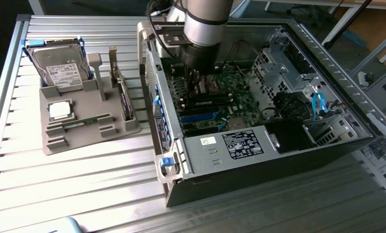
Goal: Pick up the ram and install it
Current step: 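Press down the ram until it locks into place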
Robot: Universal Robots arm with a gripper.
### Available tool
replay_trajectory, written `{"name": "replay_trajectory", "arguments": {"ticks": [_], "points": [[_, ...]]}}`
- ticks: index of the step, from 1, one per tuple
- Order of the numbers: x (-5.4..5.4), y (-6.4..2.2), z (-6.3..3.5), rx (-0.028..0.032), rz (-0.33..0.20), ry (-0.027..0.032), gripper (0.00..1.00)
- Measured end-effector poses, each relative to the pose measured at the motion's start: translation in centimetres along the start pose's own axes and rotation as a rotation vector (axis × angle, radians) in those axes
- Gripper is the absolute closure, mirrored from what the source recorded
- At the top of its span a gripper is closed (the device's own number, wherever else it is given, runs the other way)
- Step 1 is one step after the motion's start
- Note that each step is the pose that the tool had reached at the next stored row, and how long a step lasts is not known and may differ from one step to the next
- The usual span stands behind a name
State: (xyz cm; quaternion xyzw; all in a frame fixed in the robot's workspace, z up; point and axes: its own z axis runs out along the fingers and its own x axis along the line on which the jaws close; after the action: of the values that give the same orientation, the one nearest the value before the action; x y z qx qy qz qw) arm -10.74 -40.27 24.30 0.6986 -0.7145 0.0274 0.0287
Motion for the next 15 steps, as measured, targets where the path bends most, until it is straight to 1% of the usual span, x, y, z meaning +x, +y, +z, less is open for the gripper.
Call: {"name": "replay_trajectory", "arguments": {"ticks": [11, 15], "points": [[0.0, 1.81, 0.02, 0.0073, 0.001, -0.0001, 0.89], [0.0, 2.15, 0.03, 0.0084, 0.001, -0.0002, 0.89]]}}
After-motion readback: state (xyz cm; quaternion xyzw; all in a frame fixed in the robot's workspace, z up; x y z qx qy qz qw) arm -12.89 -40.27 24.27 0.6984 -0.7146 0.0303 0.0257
